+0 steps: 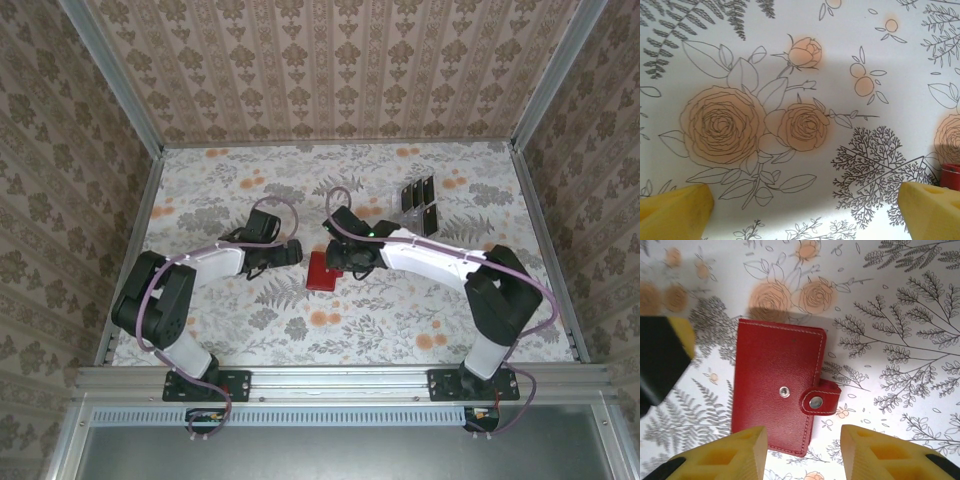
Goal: Put the credit cards into the card holder
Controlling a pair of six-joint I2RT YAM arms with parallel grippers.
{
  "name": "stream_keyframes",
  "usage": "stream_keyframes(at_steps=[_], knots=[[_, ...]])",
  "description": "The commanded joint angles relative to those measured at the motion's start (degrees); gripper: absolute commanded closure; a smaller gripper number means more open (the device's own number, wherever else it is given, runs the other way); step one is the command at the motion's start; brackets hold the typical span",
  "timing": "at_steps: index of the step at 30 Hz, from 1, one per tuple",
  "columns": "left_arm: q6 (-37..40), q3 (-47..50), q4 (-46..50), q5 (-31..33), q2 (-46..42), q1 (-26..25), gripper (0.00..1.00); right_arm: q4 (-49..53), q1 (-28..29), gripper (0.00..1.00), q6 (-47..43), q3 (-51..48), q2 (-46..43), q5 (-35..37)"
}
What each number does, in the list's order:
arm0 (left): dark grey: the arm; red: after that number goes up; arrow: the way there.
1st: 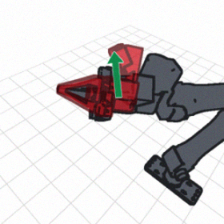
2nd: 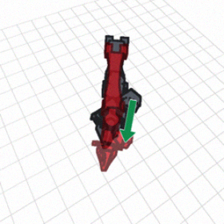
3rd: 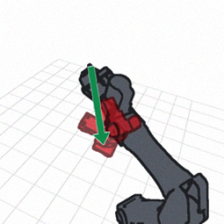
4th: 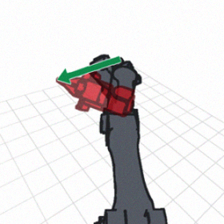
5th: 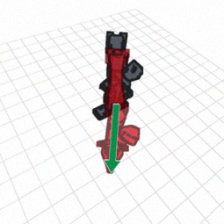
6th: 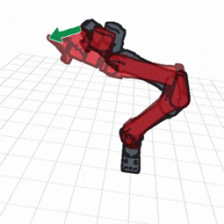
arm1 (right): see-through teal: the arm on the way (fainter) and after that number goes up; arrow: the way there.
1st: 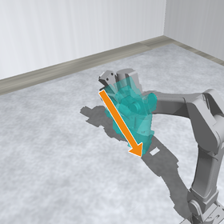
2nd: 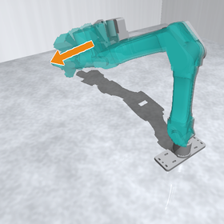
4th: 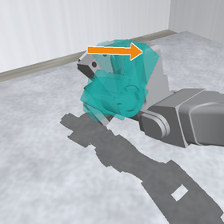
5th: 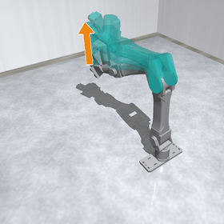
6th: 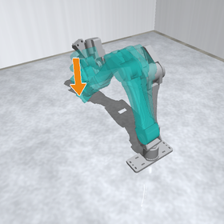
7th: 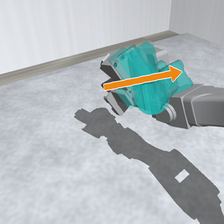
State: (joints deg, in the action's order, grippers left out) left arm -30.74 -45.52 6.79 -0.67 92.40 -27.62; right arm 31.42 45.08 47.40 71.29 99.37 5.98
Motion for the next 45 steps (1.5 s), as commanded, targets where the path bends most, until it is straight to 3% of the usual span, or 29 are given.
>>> stream_keyframes(at_steps=[1, 14, 28, 35, 40, 45], knots=[[-1.91, 1.69, 1.59, 1.38, -0.25, 1.06, 0.0, 8.1, 1.45, 0.55, -1.92, 3.78, 2.49, 5.58], [-2.92, 2.77, -0.26, 0.75, 0.5, 1.16, 0.0, 8.71, 1.78, 0.57, -2.69, 8.67, 9.23, 4.9], [-3.44, 3.48, -1.16, 0.03, 0.8, 1.16, 0.0, 9.41, 1.53, 0.66, -4.33, 11.23, 13.47, 5.91], [-3.32, 3.59, -1.33, -0.28, 0.76, 1.18, 0.0, 9.1, 1.21, 0.81, -4.51, 11.04, 12.97, 6.41], [-3.2, 3.94, -1.51, -0.65, 0.59, 1.08, 0.0, 8.76, 1.07, 0.99, -4.59, 10.63, 12.25, 6.06], [-3.43, 4.75, -1.86, -1.43, -0.02, 0.24, 0.0, 7.14, 0.38, 1.0, -5.03, 9.01, 10.31, 5.11]])
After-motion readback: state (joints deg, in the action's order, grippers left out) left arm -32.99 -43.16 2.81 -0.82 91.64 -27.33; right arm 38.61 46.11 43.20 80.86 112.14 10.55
